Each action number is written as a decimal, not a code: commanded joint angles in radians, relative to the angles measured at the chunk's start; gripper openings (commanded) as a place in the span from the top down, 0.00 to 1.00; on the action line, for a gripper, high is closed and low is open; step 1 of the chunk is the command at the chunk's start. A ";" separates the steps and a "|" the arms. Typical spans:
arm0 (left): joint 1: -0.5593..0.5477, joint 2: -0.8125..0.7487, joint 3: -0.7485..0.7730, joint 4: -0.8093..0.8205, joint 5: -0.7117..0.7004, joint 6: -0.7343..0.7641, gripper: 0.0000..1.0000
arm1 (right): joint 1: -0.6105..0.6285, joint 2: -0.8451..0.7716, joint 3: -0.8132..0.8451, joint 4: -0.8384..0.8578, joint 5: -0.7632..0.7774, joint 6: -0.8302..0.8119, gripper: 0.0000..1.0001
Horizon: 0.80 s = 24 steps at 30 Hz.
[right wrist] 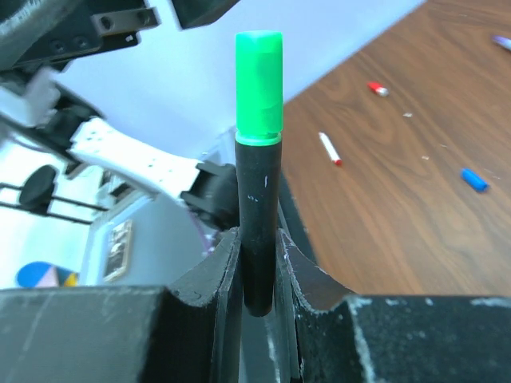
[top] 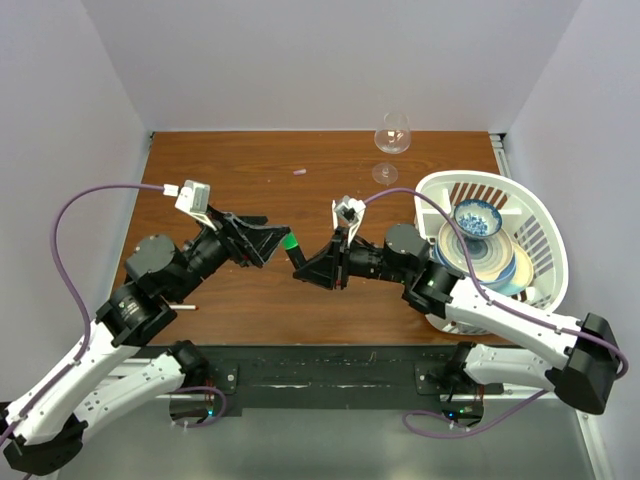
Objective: Insert the pens into the pen caps
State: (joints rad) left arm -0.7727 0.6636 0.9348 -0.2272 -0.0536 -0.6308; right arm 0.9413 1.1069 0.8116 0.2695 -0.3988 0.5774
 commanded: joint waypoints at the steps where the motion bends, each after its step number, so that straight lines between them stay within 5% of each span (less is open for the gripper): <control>1: 0.003 -0.007 0.019 0.135 0.104 0.057 0.21 | -0.006 -0.030 -0.009 0.119 -0.100 0.052 1.00; 24: 0.003 0.027 -0.004 0.213 0.256 -0.027 0.39 | -0.006 -0.073 -0.037 0.261 -0.172 0.121 1.00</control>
State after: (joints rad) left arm -0.7727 0.6849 0.9344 -0.0704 0.1623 -0.6365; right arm 0.9401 1.0515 0.7765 0.4702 -0.5461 0.6865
